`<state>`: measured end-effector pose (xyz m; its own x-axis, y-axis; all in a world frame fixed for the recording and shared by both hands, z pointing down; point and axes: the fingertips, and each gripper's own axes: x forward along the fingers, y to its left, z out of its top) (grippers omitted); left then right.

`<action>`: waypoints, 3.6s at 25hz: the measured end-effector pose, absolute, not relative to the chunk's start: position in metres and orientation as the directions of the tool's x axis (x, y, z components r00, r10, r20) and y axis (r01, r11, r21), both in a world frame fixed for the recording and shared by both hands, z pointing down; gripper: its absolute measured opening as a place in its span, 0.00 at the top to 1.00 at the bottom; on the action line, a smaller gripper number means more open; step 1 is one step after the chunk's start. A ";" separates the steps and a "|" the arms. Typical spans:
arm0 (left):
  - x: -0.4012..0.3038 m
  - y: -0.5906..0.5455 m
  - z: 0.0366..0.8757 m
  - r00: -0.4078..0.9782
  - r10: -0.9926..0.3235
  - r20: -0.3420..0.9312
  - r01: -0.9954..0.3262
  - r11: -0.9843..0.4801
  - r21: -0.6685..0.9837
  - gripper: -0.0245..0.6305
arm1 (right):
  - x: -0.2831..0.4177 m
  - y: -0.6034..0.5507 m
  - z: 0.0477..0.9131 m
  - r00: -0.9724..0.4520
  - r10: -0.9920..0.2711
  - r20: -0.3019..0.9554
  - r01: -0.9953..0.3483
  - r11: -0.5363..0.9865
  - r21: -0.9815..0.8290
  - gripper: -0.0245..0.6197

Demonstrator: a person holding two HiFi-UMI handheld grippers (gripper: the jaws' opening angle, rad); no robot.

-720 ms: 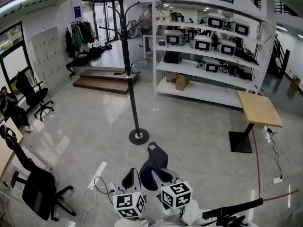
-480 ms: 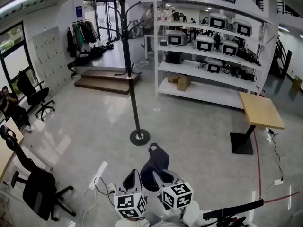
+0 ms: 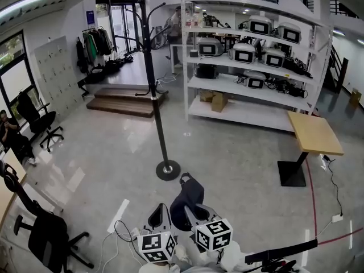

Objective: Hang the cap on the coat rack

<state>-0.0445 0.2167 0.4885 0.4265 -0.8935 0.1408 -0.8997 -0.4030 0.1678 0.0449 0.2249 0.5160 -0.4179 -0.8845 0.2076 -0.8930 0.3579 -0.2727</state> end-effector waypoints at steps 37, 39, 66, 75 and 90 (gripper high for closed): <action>-0.084 -0.007 0.498 0.473 -0.868 0.150 -0.879 -0.451 0.157 0.96 | -0.006 0.003 0.523 -0.403 -0.894 0.195 -0.895 0.341 -0.286 0.90; -0.082 -0.013 0.501 0.480 -0.863 0.157 -0.875 -0.457 0.163 0.96 | -0.006 -0.003 0.524 -0.401 -0.894 0.199 -0.897 0.338 -0.284 0.90; -0.075 -0.111 0.510 0.436 -0.879 0.194 -0.898 -0.410 0.162 0.96 | 0.006 -0.113 0.517 -0.432 -0.885 0.174 -0.884 0.377 -0.275 0.90; -0.052 -0.160 0.511 0.439 -0.874 0.210 -0.897 -0.412 0.161 0.96 | 0.026 -0.164 0.513 -0.437 -0.882 0.173 -0.883 0.385 -0.270 0.90; -0.039 -0.242 0.507 0.402 -0.887 0.227 -0.914 -0.375 0.155 0.96 | 0.033 -0.246 0.509 -0.494 -0.850 0.181 -0.854 0.437 -0.281 0.90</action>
